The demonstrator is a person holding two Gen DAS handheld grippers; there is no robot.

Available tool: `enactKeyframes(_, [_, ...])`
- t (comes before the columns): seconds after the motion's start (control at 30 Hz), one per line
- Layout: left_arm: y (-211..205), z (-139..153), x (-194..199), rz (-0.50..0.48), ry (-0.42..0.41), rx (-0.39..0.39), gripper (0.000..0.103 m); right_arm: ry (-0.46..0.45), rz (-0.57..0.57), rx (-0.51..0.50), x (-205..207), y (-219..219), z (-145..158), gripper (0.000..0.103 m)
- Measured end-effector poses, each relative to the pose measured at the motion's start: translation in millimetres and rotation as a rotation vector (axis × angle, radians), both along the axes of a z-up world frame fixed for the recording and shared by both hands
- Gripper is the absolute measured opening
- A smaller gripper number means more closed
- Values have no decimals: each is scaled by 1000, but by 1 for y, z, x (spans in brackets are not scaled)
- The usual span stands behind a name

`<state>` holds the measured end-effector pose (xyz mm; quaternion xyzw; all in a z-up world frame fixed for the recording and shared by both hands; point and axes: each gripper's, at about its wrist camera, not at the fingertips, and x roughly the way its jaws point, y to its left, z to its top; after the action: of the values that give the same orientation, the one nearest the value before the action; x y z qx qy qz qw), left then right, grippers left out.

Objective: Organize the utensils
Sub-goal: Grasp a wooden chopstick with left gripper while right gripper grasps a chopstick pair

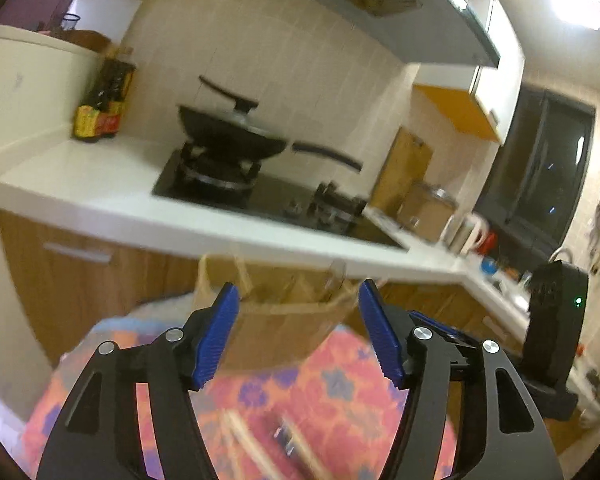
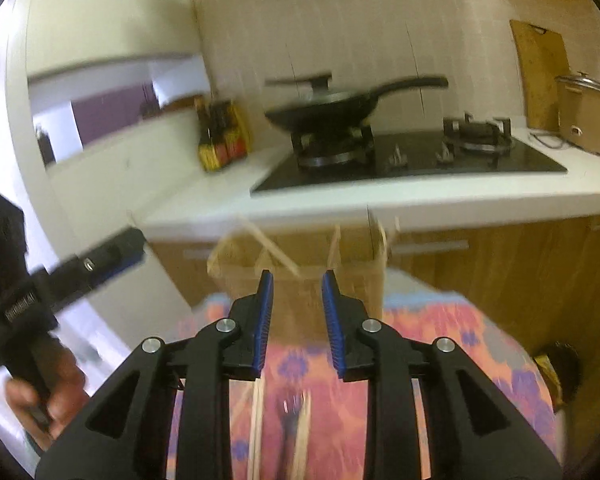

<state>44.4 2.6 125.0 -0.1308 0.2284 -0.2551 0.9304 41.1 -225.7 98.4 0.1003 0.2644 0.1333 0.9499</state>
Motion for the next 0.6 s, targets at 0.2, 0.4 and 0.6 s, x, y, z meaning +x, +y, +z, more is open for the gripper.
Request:
enactKeyframes(0.2, [16,-46,-16,-38,212,35,63,154,112,-74,-23,22,-45,22])
enactKeyframes(0.4, [17,-106,-14,-9,380,153,63,313,166,-29,-27,28,-89,26])
enactKeyframes(0.6, [4,-151,-5,-19,478,251,61,413,139,-92,-22,30,-117,44])
